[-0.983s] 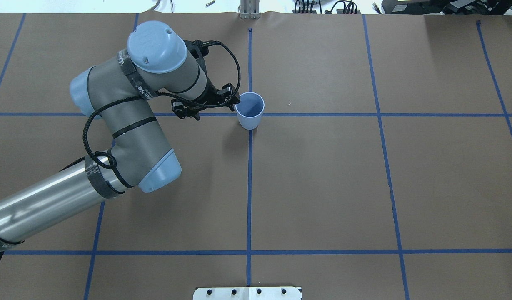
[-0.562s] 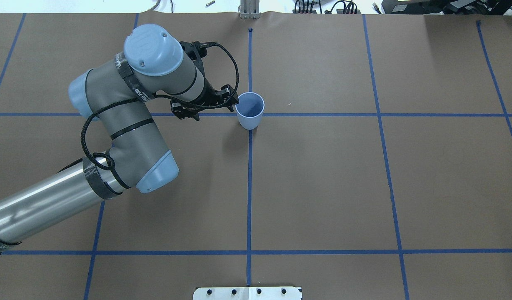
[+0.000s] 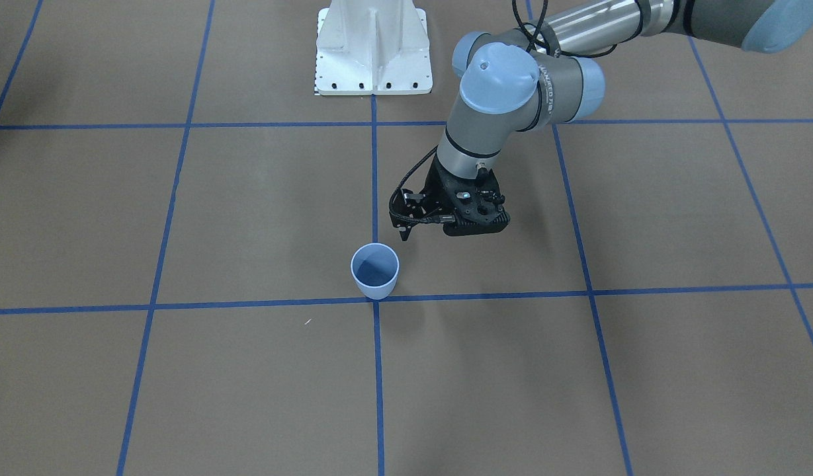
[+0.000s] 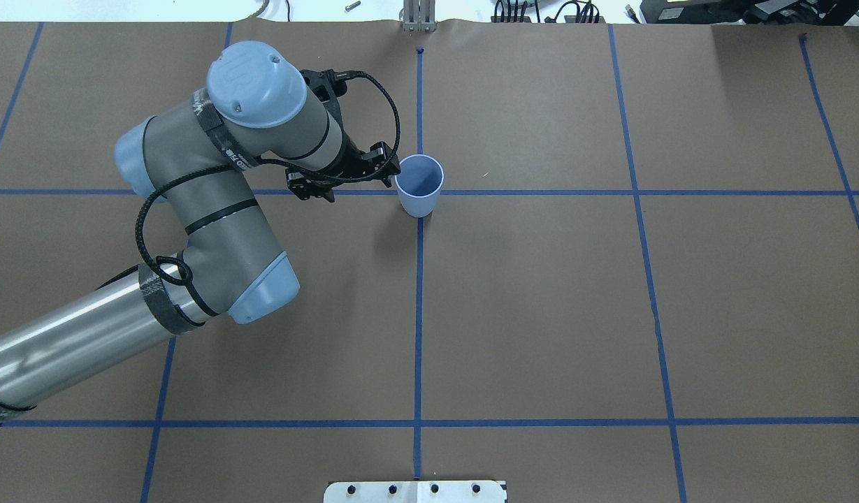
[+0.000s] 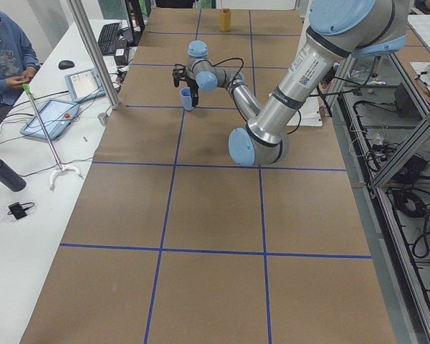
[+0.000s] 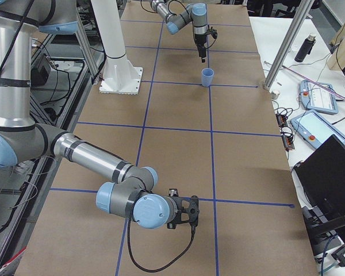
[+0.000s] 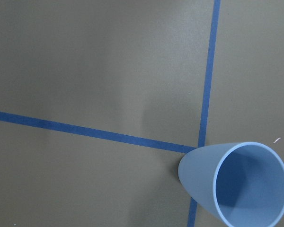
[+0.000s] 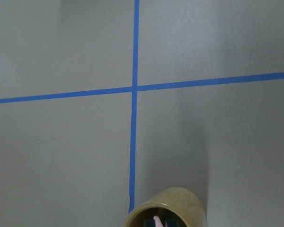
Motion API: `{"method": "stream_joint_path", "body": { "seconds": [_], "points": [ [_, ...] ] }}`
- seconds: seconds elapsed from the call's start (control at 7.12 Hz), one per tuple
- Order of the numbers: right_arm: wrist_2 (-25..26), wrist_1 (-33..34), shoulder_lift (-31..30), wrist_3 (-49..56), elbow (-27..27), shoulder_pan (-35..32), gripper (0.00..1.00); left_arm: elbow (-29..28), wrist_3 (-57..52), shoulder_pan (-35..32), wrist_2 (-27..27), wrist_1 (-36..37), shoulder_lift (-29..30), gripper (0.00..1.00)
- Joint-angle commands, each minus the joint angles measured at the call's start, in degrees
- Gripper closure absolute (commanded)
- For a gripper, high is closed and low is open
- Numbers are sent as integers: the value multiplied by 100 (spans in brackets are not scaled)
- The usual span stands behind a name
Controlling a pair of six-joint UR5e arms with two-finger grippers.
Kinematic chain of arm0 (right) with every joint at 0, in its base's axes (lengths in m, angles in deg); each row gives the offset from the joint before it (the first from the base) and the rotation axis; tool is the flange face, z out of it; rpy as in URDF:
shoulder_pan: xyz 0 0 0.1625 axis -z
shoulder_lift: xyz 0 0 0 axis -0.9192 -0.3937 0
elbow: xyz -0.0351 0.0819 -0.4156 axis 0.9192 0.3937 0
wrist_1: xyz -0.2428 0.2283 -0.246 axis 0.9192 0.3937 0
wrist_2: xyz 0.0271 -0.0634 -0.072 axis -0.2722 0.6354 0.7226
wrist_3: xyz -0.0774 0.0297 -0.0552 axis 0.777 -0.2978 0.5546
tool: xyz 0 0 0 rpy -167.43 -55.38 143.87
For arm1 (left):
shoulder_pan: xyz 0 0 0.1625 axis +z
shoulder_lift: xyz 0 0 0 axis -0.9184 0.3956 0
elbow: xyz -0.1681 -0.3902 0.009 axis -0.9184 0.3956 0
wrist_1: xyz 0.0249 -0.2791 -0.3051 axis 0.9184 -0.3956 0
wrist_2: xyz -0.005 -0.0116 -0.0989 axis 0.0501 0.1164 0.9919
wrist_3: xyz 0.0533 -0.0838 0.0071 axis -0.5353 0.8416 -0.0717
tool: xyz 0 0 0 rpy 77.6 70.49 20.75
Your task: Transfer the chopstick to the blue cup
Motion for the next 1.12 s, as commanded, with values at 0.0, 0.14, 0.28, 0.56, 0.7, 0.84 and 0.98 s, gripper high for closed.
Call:
{"method": "stream_joint_path", "body": {
  "seconds": [0.0, 0.14, 0.28, 0.56, 0.7, 0.84, 0.98],
  "points": [
    [-181, 51, -80, -48, -336, -270, 100, -3, 0, 1, 0, 0, 0, 3],
    [-181, 51, -71, -48, -486, -394, 100, -3, 0, 1, 0, 0, 0, 3],
    [-181, 60, -80, -57, -592, -465, 100, -3, 9, 1, 0, 0, 0, 3],
    [-181, 278, -80, -48, -811, -553, 100, -3, 9, 10, 0, 0, 0, 3],
    [-163, 645, -89, -48, -1126, -606, 100, -3, 18, 10, 0, 0, 0, 3],
    [-111, 988, -89, -39, -1442, -650, 100, -3, 18, 10, 0, 0, 0, 3],
    [-84, 1079, -89, -39, -1576, -659, 100, -3, 18, 18, 0, 0, 0, 3]
  ]
}}
